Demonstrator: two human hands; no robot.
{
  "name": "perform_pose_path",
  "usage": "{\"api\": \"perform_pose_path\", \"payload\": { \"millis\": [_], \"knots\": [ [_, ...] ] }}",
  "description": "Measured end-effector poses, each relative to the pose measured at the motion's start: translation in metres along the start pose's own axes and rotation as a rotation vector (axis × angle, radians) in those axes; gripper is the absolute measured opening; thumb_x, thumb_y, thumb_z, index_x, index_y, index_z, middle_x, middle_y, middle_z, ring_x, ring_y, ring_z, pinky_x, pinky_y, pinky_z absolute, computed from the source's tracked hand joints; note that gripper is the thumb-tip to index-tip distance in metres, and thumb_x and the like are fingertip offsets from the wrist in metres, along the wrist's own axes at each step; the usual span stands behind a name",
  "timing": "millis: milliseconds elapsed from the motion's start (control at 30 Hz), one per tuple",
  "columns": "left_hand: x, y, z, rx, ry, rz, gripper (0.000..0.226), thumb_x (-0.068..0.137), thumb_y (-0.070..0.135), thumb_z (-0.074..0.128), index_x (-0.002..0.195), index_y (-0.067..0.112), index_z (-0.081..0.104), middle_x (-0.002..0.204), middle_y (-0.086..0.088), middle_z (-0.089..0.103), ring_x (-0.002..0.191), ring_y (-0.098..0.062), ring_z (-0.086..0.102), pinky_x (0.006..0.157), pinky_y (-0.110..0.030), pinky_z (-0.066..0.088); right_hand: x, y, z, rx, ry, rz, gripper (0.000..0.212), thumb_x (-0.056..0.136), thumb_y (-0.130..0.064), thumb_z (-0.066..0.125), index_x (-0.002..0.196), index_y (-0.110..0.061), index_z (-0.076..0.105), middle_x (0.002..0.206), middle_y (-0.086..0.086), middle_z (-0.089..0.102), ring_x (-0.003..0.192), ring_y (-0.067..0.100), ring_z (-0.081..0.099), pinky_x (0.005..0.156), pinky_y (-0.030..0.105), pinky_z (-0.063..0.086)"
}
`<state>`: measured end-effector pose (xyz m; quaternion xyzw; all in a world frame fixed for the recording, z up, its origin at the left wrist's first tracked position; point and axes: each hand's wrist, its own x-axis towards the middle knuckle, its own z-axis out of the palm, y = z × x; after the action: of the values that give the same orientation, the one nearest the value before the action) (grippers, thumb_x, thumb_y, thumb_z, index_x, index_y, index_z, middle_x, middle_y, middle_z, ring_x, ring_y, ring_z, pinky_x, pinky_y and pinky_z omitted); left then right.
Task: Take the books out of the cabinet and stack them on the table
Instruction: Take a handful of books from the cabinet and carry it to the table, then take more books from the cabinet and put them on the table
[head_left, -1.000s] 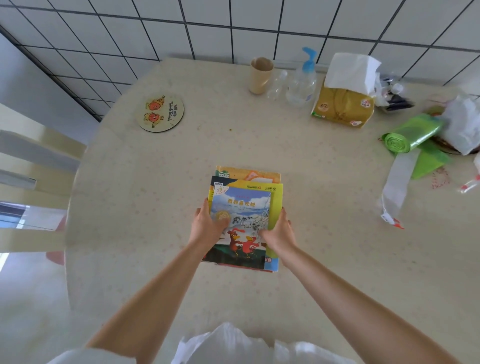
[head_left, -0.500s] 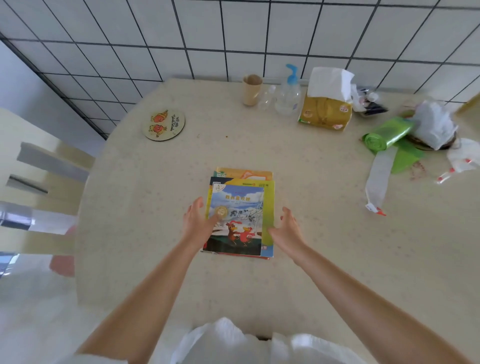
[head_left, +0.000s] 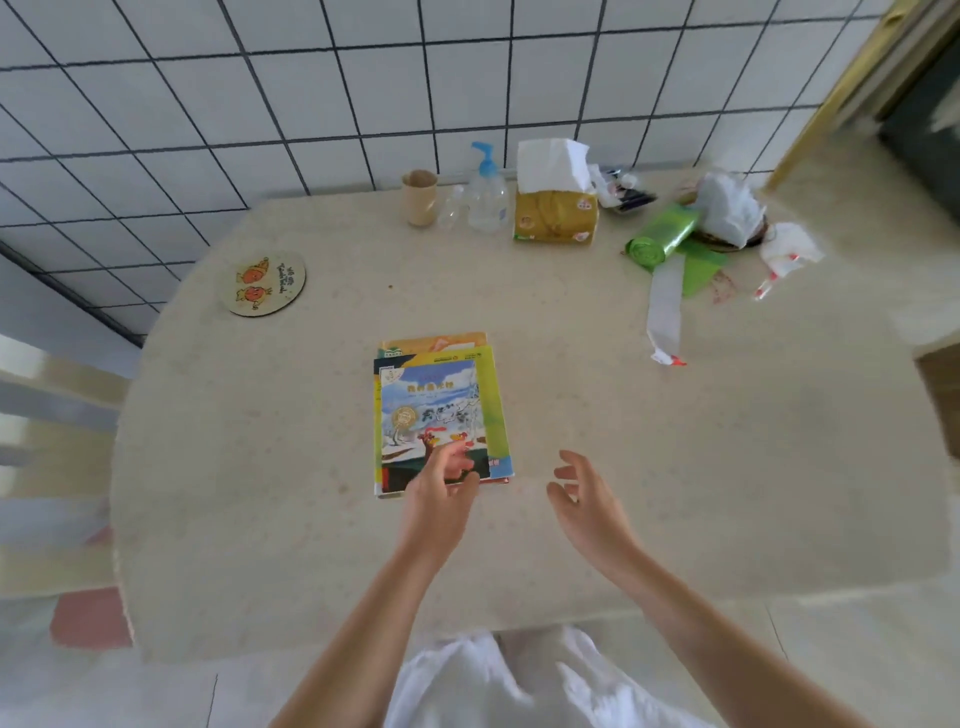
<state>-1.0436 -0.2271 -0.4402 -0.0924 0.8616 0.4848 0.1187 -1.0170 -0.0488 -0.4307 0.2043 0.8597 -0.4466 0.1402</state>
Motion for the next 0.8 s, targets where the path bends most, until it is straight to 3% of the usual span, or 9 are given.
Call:
{"api": "perform_pose_path", "payload": {
  "millis": [67, 133, 367, 500, 567, 700, 800],
  "knots": [
    [-0.013, 0.001, 0.009, -0.016, -0.072, 0.050, 0.032, 0.090, 0.017, 0.062, 0.121, 0.021, 0.060, 0.097, 0.006, 0.069, 0.093, -0.011, 0.064, 0.084, -0.026, 0.050, -0.019, 0.015, 0.003, 0.018, 0.059, 0.017, 0.042, 0.092, -0.010, 0.054, 0.133, -0.012, 0.048, 0.120, 0.008, 0.063, 0.110, 0.026, 0.060, 0.094, 0.033, 0.045],
    [-0.029, -0.003, 0.014, 0.002, -0.148, 0.096, 0.029, 0.089, 0.017, 0.062, 0.117, 0.022, 0.063, 0.093, 0.002, 0.069, 0.091, -0.013, 0.065, 0.089, -0.031, 0.051, -0.039, 0.028, 0.008, 0.034, 0.141, 0.037, 0.037, 0.091, -0.006, 0.054, 0.127, -0.009, 0.052, 0.114, 0.009, 0.066, 0.105, 0.027, 0.064, 0.088, 0.030, 0.045],
    [-0.089, -0.025, 0.019, 0.159, -0.487, 0.325, 0.022, 0.089, 0.013, 0.061, 0.110, 0.019, 0.067, 0.086, 0.004, 0.067, 0.085, -0.009, 0.062, 0.078, -0.011, 0.045, -0.166, 0.075, 0.043, 0.185, 0.491, 0.230, 0.030, 0.090, -0.001, 0.056, 0.120, -0.005, 0.058, 0.102, 0.008, 0.065, 0.088, 0.020, 0.062, 0.071, 0.015, 0.041],
    [-0.136, -0.025, 0.028, 0.285, -0.743, 0.531, 0.026, 0.089, 0.015, 0.061, 0.113, 0.024, 0.064, 0.088, 0.017, 0.065, 0.090, -0.003, 0.058, 0.082, -0.012, 0.040, -0.253, 0.100, 0.064, 0.218, 0.613, 0.377, 0.030, 0.090, -0.002, 0.055, 0.119, -0.009, 0.059, 0.102, 0.000, 0.062, 0.093, 0.019, 0.064, 0.082, 0.028, 0.049],
    [-0.158, -0.024, 0.036, 0.352, -0.877, 0.636, 0.029, 0.089, 0.015, 0.060, 0.115, 0.027, 0.062, 0.089, 0.021, 0.063, 0.093, -0.001, 0.055, 0.083, -0.008, 0.037, -0.287, 0.113, 0.071, 0.251, 0.675, 0.440, 0.030, 0.091, -0.003, 0.053, 0.119, -0.010, 0.059, 0.103, 0.000, 0.064, 0.094, 0.016, 0.064, 0.082, 0.027, 0.048],
    [-0.217, -0.024, 0.073, 0.490, -1.138, 0.836, 0.029, 0.087, 0.014, 0.064, 0.113, 0.024, 0.065, 0.092, 0.015, 0.067, 0.089, 0.000, 0.059, 0.085, -0.012, 0.042, -0.364, 0.145, 0.087, 0.327, 0.832, 0.577, 0.030, 0.090, -0.003, 0.056, 0.119, -0.008, 0.059, 0.101, 0.001, 0.064, 0.087, 0.012, 0.061, 0.076, 0.016, 0.040],
    [-0.274, -0.027, 0.105, 0.548, -1.297, 0.905, 0.027, 0.084, 0.009, 0.065, 0.110, 0.017, 0.069, 0.086, 0.011, 0.068, 0.077, 0.002, 0.061, 0.073, -0.002, 0.040, -0.425, 0.174, 0.101, 0.393, 0.947, 0.688, 0.029, 0.090, -0.005, 0.058, 0.119, -0.008, 0.060, 0.097, -0.003, 0.063, 0.089, 0.015, 0.064, 0.078, 0.021, 0.045]
  ]
}}
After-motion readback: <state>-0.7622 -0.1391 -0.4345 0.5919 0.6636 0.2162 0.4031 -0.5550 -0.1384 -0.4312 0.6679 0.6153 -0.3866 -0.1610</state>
